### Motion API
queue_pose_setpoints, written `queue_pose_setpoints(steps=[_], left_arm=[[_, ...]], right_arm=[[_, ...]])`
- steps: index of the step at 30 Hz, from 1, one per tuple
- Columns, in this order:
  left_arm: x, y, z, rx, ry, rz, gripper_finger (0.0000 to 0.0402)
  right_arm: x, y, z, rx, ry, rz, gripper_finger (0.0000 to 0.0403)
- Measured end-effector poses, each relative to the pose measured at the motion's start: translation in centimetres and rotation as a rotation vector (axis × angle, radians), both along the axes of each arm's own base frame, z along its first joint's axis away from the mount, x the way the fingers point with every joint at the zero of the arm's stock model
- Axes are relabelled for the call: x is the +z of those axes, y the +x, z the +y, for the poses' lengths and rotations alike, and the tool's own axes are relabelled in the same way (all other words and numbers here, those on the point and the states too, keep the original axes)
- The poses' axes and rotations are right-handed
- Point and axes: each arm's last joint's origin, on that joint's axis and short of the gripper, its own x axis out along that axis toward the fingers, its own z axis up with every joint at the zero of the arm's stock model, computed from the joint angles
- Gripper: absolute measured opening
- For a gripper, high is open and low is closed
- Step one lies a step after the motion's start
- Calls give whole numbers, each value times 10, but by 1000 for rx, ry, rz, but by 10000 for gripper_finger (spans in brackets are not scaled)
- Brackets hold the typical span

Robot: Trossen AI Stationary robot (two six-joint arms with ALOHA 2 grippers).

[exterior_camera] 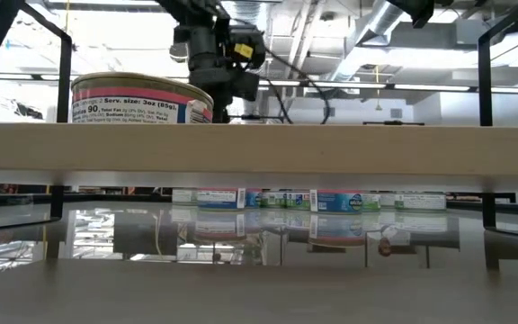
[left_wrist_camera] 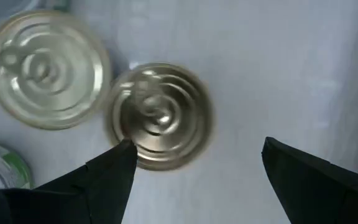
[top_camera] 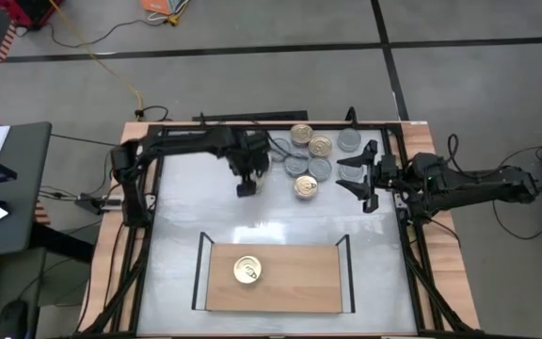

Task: Stack canned seafood by type on shelf
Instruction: Put the green tuna can on the shelf

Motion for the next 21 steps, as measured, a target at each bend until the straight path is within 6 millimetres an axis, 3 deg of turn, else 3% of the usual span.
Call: queue_pose_setpoints(steps=[6,9,18,21], left_arm=[[-18,-16,30,82,-32,-33,334],[-18,-25,42,115,-2,-72,334],[11,-59,61,194,88,-224,334],[12,-77,62,245,131,-262,334]], right_arm=[[-1,0,0,2,10,9,282],[-2,1,0,2,13,13,282],[-2,1,0,2,17,11,282],[-1,1,0,2,17,11,282]])
